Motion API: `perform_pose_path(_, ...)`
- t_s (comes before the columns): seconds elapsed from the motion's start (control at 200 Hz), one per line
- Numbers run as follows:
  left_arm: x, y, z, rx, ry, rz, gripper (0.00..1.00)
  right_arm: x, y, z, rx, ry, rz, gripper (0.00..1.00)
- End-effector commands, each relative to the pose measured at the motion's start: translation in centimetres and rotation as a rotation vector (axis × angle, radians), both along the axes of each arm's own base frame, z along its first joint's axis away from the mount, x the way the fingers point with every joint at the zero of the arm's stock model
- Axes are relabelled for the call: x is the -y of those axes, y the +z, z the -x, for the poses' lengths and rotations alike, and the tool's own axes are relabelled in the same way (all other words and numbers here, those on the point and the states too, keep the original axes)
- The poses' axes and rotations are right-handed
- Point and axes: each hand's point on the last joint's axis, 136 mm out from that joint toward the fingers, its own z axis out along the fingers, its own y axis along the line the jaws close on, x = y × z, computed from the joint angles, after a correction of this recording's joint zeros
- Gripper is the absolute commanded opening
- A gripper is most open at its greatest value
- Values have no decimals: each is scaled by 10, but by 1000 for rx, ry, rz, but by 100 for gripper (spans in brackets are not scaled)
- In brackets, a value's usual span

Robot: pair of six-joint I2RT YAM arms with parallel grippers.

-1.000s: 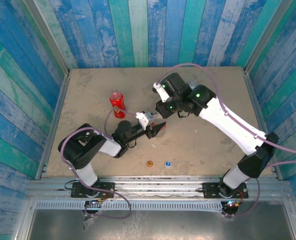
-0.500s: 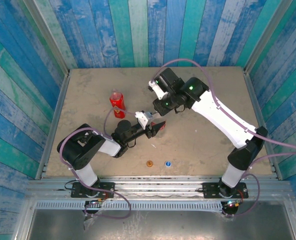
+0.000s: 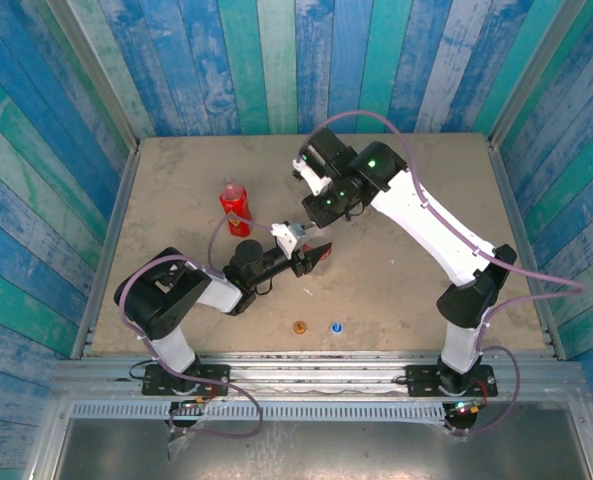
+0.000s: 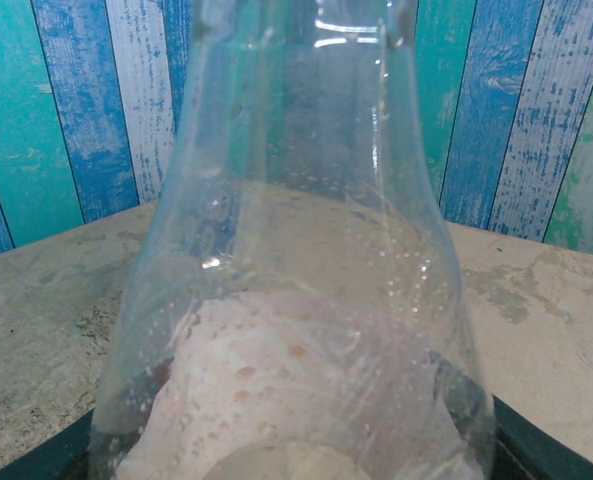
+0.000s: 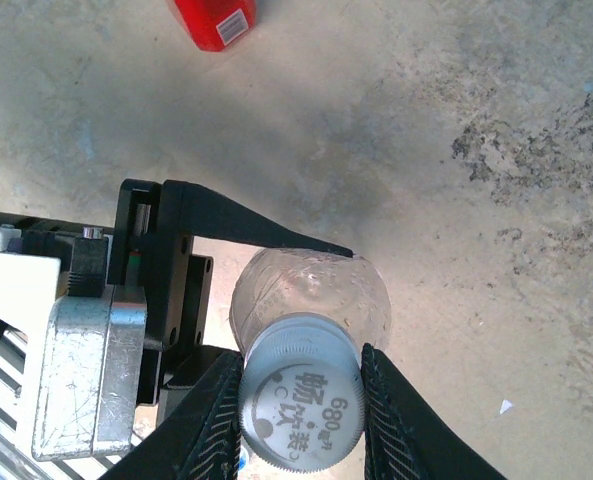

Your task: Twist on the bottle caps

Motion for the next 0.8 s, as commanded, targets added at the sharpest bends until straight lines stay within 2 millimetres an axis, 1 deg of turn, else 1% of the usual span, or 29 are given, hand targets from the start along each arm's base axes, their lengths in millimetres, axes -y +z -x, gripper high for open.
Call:
perform_pose_path(0.0, 5, -15, 12, -50, -52, -54, 63, 12, -42, 27, -150, 23, 157, 26)
perform_pose_path(0.095, 5, -17, 12, -54, -51, -57, 63, 11, -40, 25, -129, 19, 143, 33)
perform_pose_path(0.27, 5, -17, 12, -54, -53, -55, 63, 9, -28, 20, -83, 7, 107, 32)
perform_pose_path(0.791, 3, -18, 12, -54, -41, -66, 63, 8, -26, 16, -68, 3, 98, 37)
